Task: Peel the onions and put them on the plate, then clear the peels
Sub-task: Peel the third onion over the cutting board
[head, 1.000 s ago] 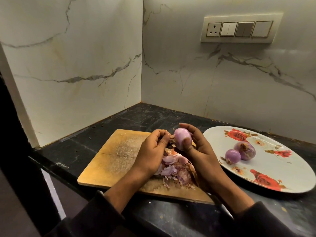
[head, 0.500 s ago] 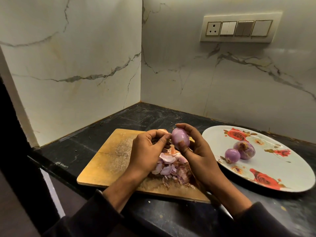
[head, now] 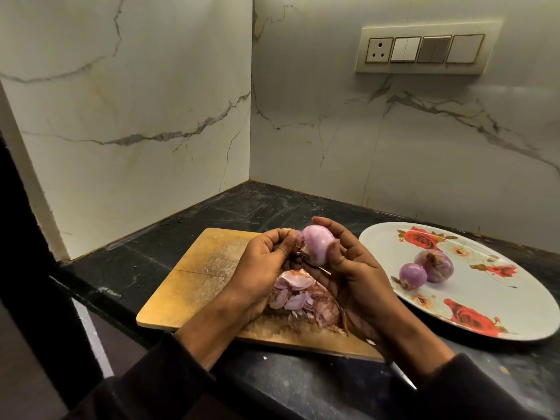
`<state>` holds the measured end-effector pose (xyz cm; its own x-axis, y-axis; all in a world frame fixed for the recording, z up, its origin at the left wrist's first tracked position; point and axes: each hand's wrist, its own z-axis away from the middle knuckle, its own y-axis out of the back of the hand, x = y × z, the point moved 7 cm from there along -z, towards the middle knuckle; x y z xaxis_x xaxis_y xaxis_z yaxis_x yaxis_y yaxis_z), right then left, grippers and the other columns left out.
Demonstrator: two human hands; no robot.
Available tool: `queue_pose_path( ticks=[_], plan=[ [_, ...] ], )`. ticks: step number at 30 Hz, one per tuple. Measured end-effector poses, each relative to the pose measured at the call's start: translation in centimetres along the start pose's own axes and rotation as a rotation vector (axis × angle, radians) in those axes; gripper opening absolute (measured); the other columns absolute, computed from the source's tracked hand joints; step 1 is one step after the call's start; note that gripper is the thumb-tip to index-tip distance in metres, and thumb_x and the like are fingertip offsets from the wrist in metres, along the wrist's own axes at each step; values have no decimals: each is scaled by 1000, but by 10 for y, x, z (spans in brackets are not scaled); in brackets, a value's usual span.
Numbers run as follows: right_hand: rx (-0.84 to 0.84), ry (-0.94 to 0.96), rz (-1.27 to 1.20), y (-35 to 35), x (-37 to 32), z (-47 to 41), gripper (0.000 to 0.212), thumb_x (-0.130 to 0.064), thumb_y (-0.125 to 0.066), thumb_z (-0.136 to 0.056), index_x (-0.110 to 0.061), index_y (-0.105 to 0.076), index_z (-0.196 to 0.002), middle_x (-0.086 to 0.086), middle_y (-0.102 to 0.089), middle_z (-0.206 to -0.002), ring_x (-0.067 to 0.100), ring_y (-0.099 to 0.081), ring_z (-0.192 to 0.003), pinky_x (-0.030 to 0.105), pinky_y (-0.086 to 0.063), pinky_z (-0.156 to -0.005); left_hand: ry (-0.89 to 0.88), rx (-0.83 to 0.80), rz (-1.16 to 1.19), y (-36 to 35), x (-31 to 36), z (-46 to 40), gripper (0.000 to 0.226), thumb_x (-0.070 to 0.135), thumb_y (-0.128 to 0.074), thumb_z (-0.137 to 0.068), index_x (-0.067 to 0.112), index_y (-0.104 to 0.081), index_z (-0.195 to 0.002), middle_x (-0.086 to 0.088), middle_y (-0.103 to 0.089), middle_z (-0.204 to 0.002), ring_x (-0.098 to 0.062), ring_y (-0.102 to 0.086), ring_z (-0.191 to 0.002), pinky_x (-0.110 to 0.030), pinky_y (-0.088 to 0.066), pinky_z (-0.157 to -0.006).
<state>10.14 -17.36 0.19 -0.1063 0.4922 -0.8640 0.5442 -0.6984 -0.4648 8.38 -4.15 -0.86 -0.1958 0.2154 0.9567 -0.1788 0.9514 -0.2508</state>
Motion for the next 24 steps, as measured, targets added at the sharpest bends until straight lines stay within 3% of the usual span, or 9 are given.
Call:
queue_pose_path(
  ticks=[5,10,15,18,21,24],
  plan=[
    [31,1,41,6,-2,-3,39,-26,-52,-93,-15,-67,-127,19,-63,-134,37,-66,-118,50,-55,-97,15,-6,-66,0,-2,0,21,19,-52,-102,9,-70,-109,-25,-70,-108,-33,-66,-95,-59,-52,-95],
    [72,11,126,8,-4,-2,39,-32,-50,-91,-20,-69,-123,12,-65,-131,31,-68,-115,44,-59,-92,19,-43,-95,-2,-3,1,22,20,-50,-103,8,-67,-110,-35,-61,-115,-34,-59,-94,-62,-48,-98],
    [49,-29,402,11,-3,-2,29,-35,-51,-100,-32,-64,-126,4,-65,-130,21,-69,-113,40,-59,-91,-143,26,-310,2,5,3,18,26,-51,-104,16,-65,-109,-9,-72,-99,-22,-69,-90,-37,-60,-79],
    [76,-11,528,12,-2,-1,43,-49,-58,-90,-32,-59,-130,2,-68,-124,15,-71,-108,37,-60,-90,-199,43,-372,2,8,4,17,26,-52,-103,17,-65,-108,-4,-72,-100,-20,-71,-93,-41,-61,-84],
    [96,111,640,9,-8,0,46,-46,-66,-84,-30,-60,-128,3,-68,-122,15,-71,-105,34,-62,-86,-243,59,-425,0,12,5,18,27,-52,-103,16,-65,-109,-1,-72,-100,-14,-71,-92,-43,-60,-84],
    [103,180,708,11,-11,1,44,-39,-74,-83,-33,-60,-124,-1,-68,-120,17,-71,-105,38,-62,-84,-277,45,-511,-3,15,9,29,44,-50,-99,19,-63,-106,2,-71,-95,-11,-70,-86,-41,-60,-78]
  ],
)
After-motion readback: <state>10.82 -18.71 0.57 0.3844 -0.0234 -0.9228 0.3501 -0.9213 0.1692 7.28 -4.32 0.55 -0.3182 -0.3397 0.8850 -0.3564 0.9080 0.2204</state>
